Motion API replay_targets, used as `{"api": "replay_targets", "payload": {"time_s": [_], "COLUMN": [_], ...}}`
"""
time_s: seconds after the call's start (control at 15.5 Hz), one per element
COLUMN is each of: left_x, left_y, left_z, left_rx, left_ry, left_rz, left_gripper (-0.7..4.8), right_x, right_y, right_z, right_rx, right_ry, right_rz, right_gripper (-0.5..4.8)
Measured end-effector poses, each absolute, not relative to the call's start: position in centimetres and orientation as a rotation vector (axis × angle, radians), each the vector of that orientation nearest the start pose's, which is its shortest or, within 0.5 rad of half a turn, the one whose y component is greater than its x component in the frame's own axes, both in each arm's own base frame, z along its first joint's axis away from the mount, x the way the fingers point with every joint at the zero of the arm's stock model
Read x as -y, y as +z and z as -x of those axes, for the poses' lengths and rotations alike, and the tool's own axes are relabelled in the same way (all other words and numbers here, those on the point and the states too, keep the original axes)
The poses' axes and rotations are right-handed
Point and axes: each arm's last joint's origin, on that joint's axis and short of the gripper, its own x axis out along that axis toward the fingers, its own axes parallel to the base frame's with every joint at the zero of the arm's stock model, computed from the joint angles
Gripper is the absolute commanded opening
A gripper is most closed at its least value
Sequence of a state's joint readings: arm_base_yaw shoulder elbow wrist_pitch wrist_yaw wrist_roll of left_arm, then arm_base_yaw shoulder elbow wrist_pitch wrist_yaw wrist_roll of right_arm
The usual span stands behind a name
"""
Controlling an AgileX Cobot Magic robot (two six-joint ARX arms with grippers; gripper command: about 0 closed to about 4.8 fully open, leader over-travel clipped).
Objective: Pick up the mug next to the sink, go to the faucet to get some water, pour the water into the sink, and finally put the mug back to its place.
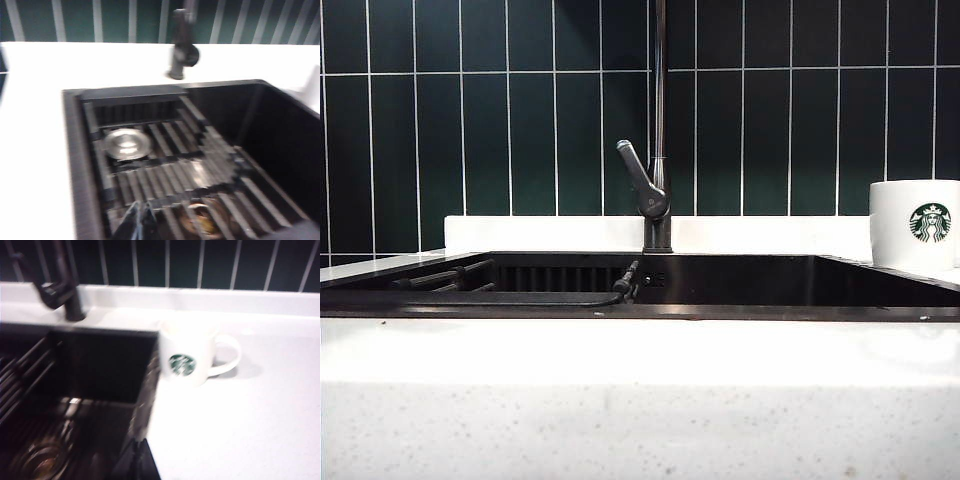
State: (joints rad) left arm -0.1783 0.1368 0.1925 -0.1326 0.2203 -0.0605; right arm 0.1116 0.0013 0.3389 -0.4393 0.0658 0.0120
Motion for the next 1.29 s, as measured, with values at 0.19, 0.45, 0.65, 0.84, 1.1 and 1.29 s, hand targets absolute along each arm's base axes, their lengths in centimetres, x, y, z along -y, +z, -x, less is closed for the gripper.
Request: {"api": "replay_targets", "payload": {"time_s": [0.19, 0.45, 0.65, 0.84, 1.1, 1.29], "left_x": [2.1, 2.2, 2.2, 2.2, 2.2, 2.1], "left_y": [18.7, 17.8, 16.9, 16.6, 16.7, 16.8], "left_z": [-9.5, -9.8, -9.9, -9.9, -9.9, -9.4], "left_rx": [-0.077, -0.045, -0.072, -0.076, -0.072, 0.007], "left_ry": [-0.319, -0.314, -0.314, -0.311, -0.311, -0.308], "left_rz": [0.059, 0.059, 0.045, 0.038, 0.036, 0.030], "left_gripper": [-0.06, -0.06, -0.06, -0.06, -0.06, -0.06], "right_x": [-0.5, -0.6, -0.6, -0.7, -0.8, -0.8], "right_y": [21.8, 18.7, 17.6, 16.9, 17.3, 17.4], "right_z": [-7.5, -8.7, -9.1, -9.4, -9.4, -9.4], "right_rx": [-0.048, -0.088, -0.074, -0.072, -0.026, 0.002], "right_ry": [-0.017, -0.018, -0.017, -0.015, 0.010, 0.037], "right_rz": [-0.041, 0.027, 0.053, 0.080, 0.098, 0.101], "right_gripper": [-0.04, -0.04, -0.04, -0.04, -0.04, -0.04]}}
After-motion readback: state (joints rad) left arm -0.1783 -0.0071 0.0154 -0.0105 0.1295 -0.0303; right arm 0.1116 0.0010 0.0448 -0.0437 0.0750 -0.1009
